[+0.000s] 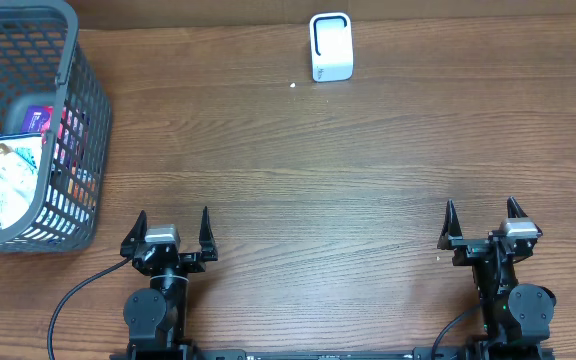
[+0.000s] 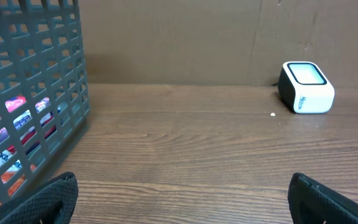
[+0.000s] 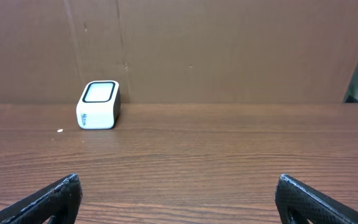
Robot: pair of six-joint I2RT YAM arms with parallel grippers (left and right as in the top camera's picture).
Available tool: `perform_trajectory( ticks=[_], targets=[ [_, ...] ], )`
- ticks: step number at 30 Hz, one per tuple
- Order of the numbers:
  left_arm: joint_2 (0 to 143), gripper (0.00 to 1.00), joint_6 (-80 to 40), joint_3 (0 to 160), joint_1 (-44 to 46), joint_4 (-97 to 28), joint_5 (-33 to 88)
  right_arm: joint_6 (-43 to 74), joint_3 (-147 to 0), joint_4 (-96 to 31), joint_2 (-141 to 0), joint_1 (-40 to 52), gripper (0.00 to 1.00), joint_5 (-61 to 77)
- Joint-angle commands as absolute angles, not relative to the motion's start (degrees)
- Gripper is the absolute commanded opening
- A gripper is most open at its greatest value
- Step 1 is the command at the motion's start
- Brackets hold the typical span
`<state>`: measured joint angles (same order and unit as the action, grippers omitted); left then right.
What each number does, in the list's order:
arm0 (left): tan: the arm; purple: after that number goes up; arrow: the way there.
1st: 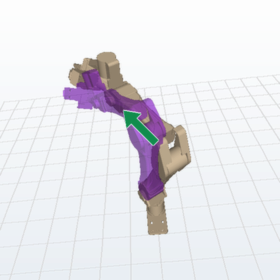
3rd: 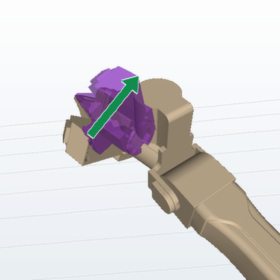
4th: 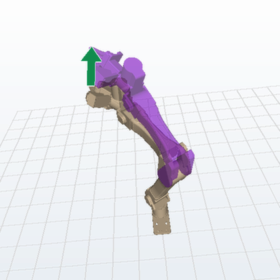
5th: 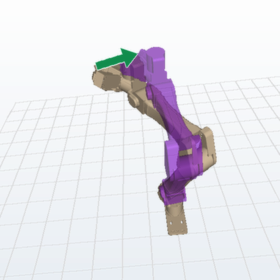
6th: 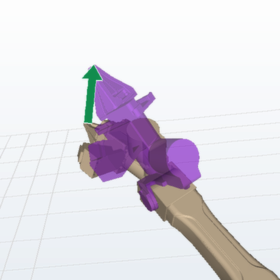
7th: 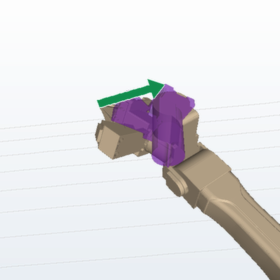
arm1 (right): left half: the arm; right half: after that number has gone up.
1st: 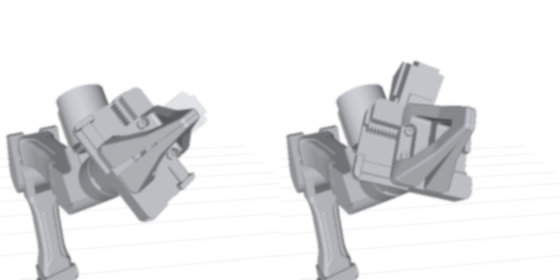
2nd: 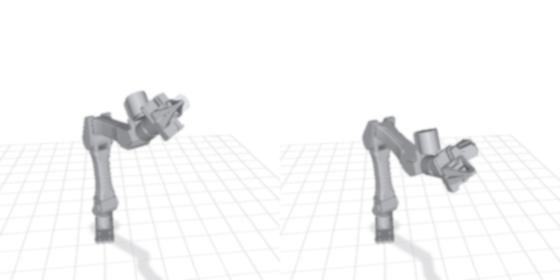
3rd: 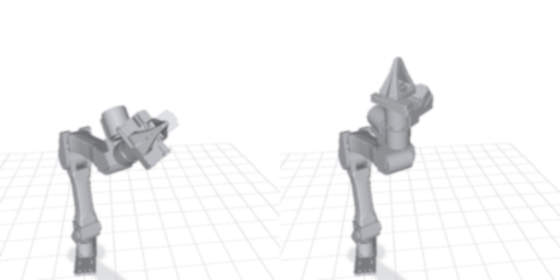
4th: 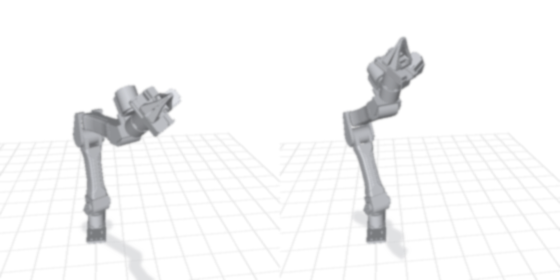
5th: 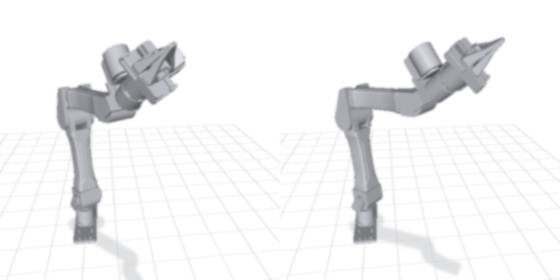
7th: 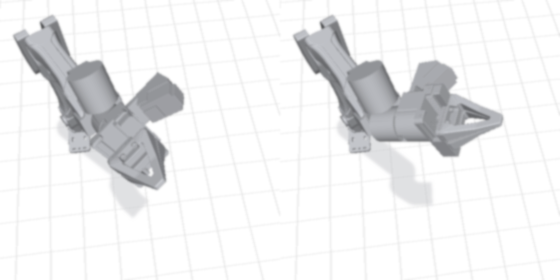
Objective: Scan the item barcode
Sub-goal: 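Raise the left gripper and move it toward the grey basket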
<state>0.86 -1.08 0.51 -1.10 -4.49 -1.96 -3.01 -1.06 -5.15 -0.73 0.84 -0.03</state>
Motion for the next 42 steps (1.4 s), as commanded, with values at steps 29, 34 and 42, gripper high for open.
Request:
perform_trajectory(
  ticks=[29,34,42],
  targets=[
    [0.3,1.0,0.0,0.3,-0.7,-4.3,-1.5,-3.3,-0.4,-4.8,-0.2,1.1,1.0,-0.4],
    [0.3,1.0,0.0,0.3,-0.7,-4.3,-1.5,-3.3,-0.4,-4.8,-0.2,1.1,1.0,-0.4],
    [0.3,1.0,-19.2,0.3,-0.7,3.9,19.2,-3.3,-0.4,-4.8,-0.2,1.1,1.0,-0.4]
  ],
)
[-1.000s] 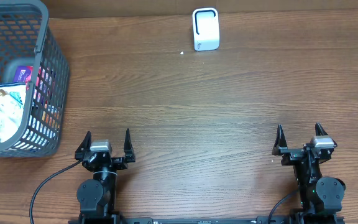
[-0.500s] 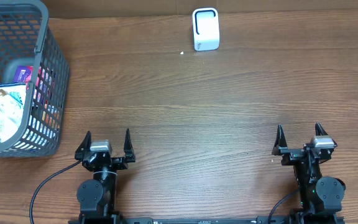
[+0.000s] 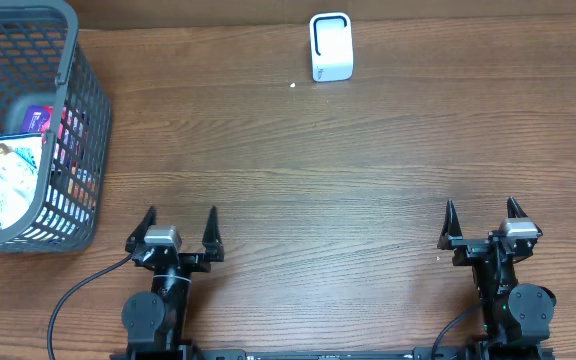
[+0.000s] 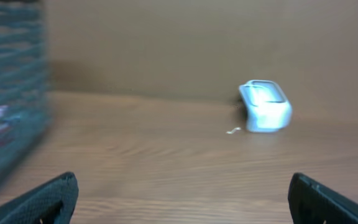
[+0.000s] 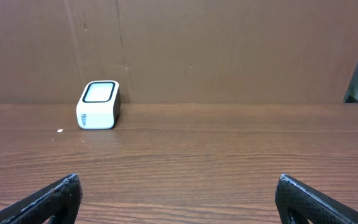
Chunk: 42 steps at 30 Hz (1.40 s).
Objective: Scan the item barcode
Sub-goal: 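Raise the left gripper and move it toward the grey basket, then reach into the basket and grasp the white-and-gold tube with the left gripper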
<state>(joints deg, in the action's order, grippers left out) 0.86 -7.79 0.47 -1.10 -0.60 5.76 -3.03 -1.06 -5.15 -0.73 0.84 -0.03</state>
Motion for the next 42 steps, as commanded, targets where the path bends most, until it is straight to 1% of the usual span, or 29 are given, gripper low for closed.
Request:
perform_trajectory(
  ticks=[1,5,7,9,12,17,19,22,24,25,27,29,32,34,36,40,42],
  targets=[
    [0.3,1.0,-20.0,0.3,-0.7,7.2,21.8,-3.3,-0.4,-4.8,-0.2,1.1,1.0,-0.4],
    [0.3,1.0,-19.7,0.3,-0.7,22.1,27.1,-3.3,-0.4,-4.8,-0.2,1.1,1.0,-0.4],
    [0.3,1.0,-19.7,0.4,-0.7,28.4,27.8,-3.3,-0.4,-4.8,-0.2,1.1,1.0,-0.4],
    [0.3,1.0,-19.7,1.5,-0.7,30.8,28.1,-3.3,-0.4,-4.8,-0.2,1.1,1.0,-0.4],
    [0.3,1.0,-17.8,5.1,-0.7,27.8,28.1,-3.3,-0.4,-4.8,-0.2,1.1,1.0,-0.4],
    [1.4,1.0,-4.6,17.6,-0.7,11.6,26.5,-3.3,-0.4,-4.8,-0.2,1.1,1.0,-0.4],
    [3.8,1.0,-1.5,25.2,-0.7,2.3,21.0,-3.2,-0.4,-4.8,-0.2,1.1,1.0,-0.4],
    [10.3,1.0,-2.4,37.9,-0.7,-14.0,12.0,-3.3,-0.4,-4.8,-0.2,1.1,1.0,-0.4],
    [17.1,1.0,-2.3,47.6,-0.7,-24.6,11.6,-3.3,-0.4,-4.8,-0.2,1.1,1.0,-0.4],
    [20.5,1.0,-1.9,52.0,-0.7,-28.3,13.3,-3.3,-0.4,-4.8,-0.2,1.1,1.0,-0.4],
    [26.4,1.0,-0.9,59.1,-0.7,-32.8,18.8,-3.3,-0.4,-4.8,-0.2,1.1,1.0,-0.4],
    [30.5,1.0,-0.8,63.5,-0.7,-34.1,23.2,-3.3,-0.4,-4.8,-0.2,1.1,1.0,-0.4],
    [35.4,1.0,1.4,67.7,-0.7,-35.2,24.4,-3.3,-0.4,-4.8,-0.2,1.1,1.0,-0.4],
    [38.8,1.0,1.3,70.9,-0.7,-37.9,22.7,-3.3,-0.4,-4.8,-0.2,1.1,1.0,-0.4],
    [44.6,1.0,-1.9,77.2,-0.7,-44.9,18.2,-3.3,-0.4,-4.8,-0.2,1.1,1.0,-0.4],
    [59.7,1.0,-2.6,97.1,-0.8,-66.6,10.9,-3.3,-0.4,-4.8,-0.2,1.1,1.0,-0.4],
    [66.7,1.0,-2.5,107.5,-0.7,-75.1,9.0,-3.3,-0.4,-4.8,-0.2,1.1,1.0,-0.4]
  ],
)
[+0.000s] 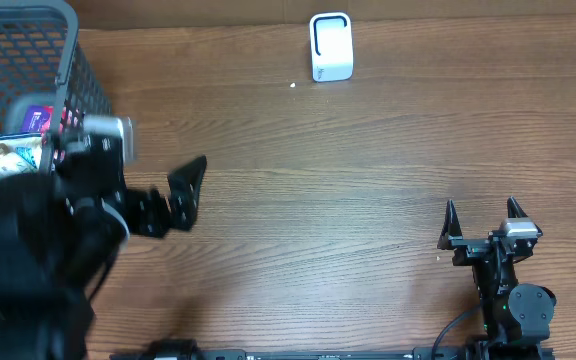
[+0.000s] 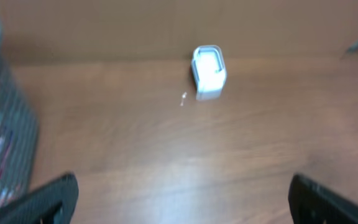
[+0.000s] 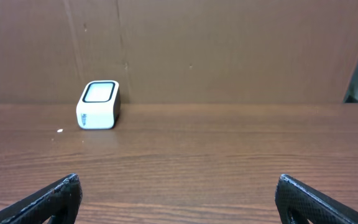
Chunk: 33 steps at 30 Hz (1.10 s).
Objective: Scan the item barcode
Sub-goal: 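Reach into the basket and grasp the white-and-gold tube with the left gripper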
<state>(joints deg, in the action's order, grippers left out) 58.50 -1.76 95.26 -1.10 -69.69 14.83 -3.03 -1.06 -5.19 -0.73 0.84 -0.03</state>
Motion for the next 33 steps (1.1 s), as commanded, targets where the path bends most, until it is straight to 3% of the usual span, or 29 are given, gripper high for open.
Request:
perform_trajectory(
  ticks=[1,5,9,18,22,33],
  targets=[
    [70.1,1.0,-2.5,112.8,-0.7,-78.5,9.0,-3.3,-0.4,-4.8,-0.2,1.1,1.0,-0.4],
    [78.0,1.0,-2.7,124.6,-0.8,-84.5,5.4,-3.3,-0.4,-4.8,-0.2,1.1,1.0,-0.4],
    [81.3,1.0,-12.0,128.7,-3.7,-85.6,-5.3,-3.3,-0.4,-4.8,-0.2,1.1,1.0,-0.4],
    [84.0,1.0,-22.5,129.1,-31.0,-81.0,-9.5,-3.3,-0.4,-4.8,-0.2,1.1,1.0,-0.4],
    [85.5,1.0,-26.9,129.1,-39.0,-78.7,-9.4,-3.3,-0.4,-4.8,-0.2,1.1,1.0,-0.4],
    [96.6,1.0,-30.7,129.0,-40.7,-77.3,-9.5,-3.3,-0.4,-4.8,-0.2,1.1,1.0,-0.4]
  ],
)
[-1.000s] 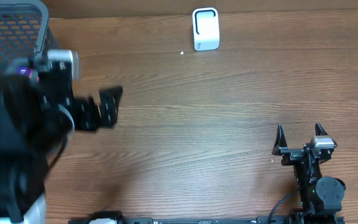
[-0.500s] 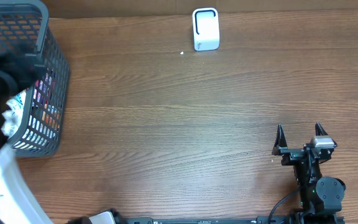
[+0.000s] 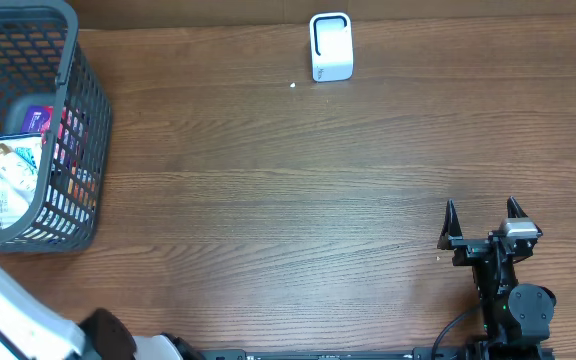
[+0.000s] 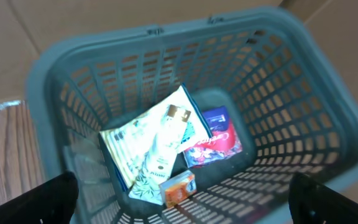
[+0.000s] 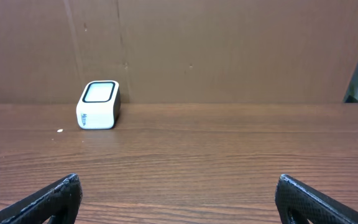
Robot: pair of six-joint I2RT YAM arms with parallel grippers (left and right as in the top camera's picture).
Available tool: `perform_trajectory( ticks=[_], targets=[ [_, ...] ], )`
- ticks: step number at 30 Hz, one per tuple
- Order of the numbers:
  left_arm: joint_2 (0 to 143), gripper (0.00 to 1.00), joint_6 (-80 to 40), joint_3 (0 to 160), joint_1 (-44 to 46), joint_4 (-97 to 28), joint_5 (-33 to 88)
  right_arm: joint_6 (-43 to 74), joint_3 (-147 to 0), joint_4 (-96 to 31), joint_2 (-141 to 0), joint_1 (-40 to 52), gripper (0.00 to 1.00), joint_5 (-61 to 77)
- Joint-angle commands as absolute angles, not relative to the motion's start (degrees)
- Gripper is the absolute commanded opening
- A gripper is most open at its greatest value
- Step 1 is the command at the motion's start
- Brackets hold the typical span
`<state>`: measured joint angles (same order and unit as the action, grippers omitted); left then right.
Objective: Scan the item barcode
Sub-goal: 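Reach into the basket and grasp the white-and-gold tube with the left gripper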
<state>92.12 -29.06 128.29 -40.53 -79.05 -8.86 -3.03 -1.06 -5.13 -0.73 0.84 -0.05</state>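
Observation:
Seen from above in the left wrist view, the grey mesh basket (image 4: pixel 55 87) holds a white leaf-print pouch (image 4: pixel 160 155), a red and blue packet (image 4: pixel 213 134) and a small orange box (image 4: pixel 178 188). My left gripper (image 4: pixel 182 211) hangs open high over the basket, empty. Overhead shows only a white part of the left arm (image 3: pixel 8 310). The white scanner (image 3: pixel 330 46) stands at the table's far edge and also shows as the scanner (image 5: pixel 98 104) in the right wrist view. My right gripper (image 3: pixel 481 225) rests open at the front right.
The basket (image 3: pixel 80 150) takes up the table's far left, its walls tall around the items. A small white speck (image 3: pixel 293 85) lies left of the scanner. A brown cardboard wall (image 5: pixel 229 50) backs the table.
My left arm was raised over the table just right of the basket, its camera facing the scanner. Now it is high over the basket, looking down into it. The right arm has not moved.
Both grippers first rested open at the front edge. The left one then stood turned slightly to the right, then was lifted beside the basket, and now hangs open above the basket's contents. The right gripper stayed put throughout.

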Motion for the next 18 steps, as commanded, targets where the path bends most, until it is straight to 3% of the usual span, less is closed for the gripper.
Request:
perform_trajectory(
  ticks=[1,18],
  targets=[
    [97.8,1.0,-30.7,129.0,-40.7,-76.6,-9.5,-3.3,-0.4,-4.8,-0.2,1.1,1.0,-0.4],
    [115.9,1.0,-23.1,129.0,-40.7,-72.5,-9.6,-3.3,-0.4,-4.8,-0.2,1.1,1.0,-0.4]
  ],
)
